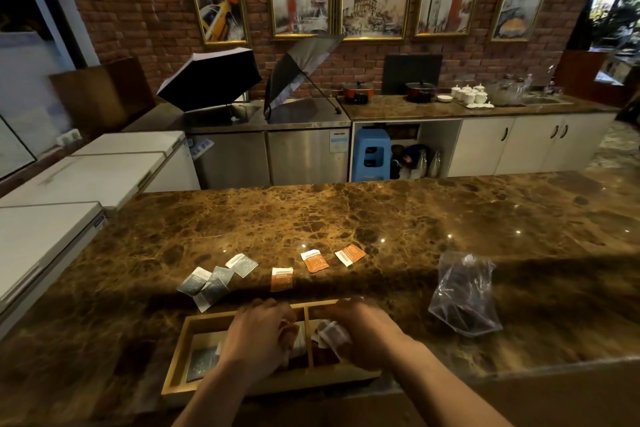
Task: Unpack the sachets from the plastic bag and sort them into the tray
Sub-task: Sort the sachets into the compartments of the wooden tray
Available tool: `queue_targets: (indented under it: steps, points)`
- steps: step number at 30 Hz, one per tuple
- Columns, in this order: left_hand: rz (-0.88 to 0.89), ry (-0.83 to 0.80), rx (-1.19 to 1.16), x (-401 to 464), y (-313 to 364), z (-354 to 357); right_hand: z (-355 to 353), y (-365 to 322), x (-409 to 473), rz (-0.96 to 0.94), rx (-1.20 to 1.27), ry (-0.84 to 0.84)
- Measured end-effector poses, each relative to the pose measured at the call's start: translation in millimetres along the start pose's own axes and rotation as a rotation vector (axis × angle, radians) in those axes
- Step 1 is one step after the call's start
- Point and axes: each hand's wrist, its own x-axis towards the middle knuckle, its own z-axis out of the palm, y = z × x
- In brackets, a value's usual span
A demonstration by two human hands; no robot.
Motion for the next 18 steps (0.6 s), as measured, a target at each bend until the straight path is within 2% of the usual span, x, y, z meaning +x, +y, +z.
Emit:
queue_targets:
  steps: [6, 14, 18]
  points:
    - [-0.041, -0.051, 0.030, -3.2, -7.3, -3.4, -1.5, 4.7, 1.1, 0.032, 0.023, 0.022]
    - [-0.095, -0.093, 0.030, -10.0, -14.0, 0.6, -10.6, 20.0, -1.6, 0.055, 0.284, 0.183]
    - [-0.098, -0.083, 0.036, -9.1, -16.4, 3.2, -10.4, 21.0, -2.2, 0.064, 0.311, 0.302]
